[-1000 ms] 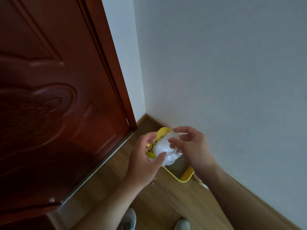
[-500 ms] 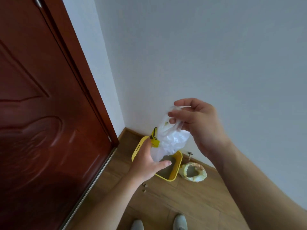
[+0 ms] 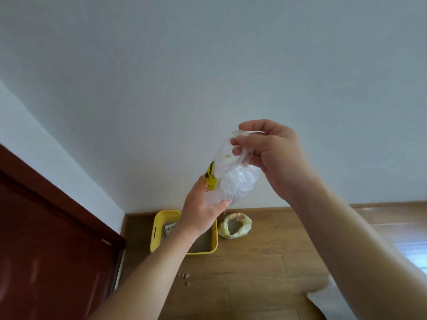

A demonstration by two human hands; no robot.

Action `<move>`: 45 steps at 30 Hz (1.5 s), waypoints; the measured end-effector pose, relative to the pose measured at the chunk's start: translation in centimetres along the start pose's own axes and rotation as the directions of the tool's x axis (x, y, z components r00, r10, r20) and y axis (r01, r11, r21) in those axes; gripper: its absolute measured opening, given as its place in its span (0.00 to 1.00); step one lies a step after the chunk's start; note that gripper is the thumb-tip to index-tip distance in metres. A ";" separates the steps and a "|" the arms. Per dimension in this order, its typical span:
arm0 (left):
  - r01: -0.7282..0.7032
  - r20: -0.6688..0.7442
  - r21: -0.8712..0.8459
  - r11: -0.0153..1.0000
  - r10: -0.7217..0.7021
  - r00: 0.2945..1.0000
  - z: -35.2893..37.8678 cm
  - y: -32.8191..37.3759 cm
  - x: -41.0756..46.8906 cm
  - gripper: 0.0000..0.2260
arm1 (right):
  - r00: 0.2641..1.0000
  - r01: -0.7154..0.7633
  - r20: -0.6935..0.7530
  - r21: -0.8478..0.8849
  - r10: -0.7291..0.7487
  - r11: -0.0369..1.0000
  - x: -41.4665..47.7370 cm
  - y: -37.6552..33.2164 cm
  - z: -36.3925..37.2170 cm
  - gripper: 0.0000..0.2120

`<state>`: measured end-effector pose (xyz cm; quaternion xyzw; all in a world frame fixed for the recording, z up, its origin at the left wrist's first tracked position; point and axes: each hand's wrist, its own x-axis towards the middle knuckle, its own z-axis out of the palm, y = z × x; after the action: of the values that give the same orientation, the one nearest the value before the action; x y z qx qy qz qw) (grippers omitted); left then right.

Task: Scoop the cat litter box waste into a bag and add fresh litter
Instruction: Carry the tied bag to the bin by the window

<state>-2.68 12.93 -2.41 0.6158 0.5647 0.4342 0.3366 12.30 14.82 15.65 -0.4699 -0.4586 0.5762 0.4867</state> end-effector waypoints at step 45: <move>-0.311 0.703 -0.250 0.917 0.392 0.594 68.7 27.0 30.8 0.18 | 0.460 0.186 -0.884 0.002 -0.085 0.983 11.0 -10.4 -66.9 0.11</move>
<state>70.64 44.88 -0.47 0.8192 0.2235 0.2323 0.4743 78.85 31.63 15.67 -0.6364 -0.1504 0.2341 0.7194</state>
